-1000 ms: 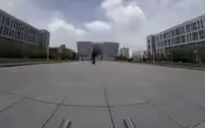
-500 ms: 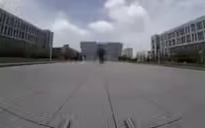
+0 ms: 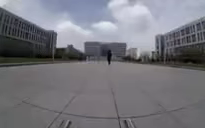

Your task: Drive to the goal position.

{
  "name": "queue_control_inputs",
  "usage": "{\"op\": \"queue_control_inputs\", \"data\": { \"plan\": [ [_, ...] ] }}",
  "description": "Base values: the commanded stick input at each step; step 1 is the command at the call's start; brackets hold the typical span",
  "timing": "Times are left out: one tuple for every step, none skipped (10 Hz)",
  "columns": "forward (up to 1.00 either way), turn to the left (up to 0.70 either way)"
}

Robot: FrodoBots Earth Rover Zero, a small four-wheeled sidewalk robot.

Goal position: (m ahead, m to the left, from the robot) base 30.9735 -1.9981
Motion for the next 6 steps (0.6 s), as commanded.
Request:
{"op": "queue_control_inputs", "data": {
  "plan": [
    [1.0, 0.0],
    [1.0, 0.0],
    [1.0, 0.0],
    [1.0, 0.0],
    [1.0, 0.0],
    [1.0, 0.0]
  ]
}}
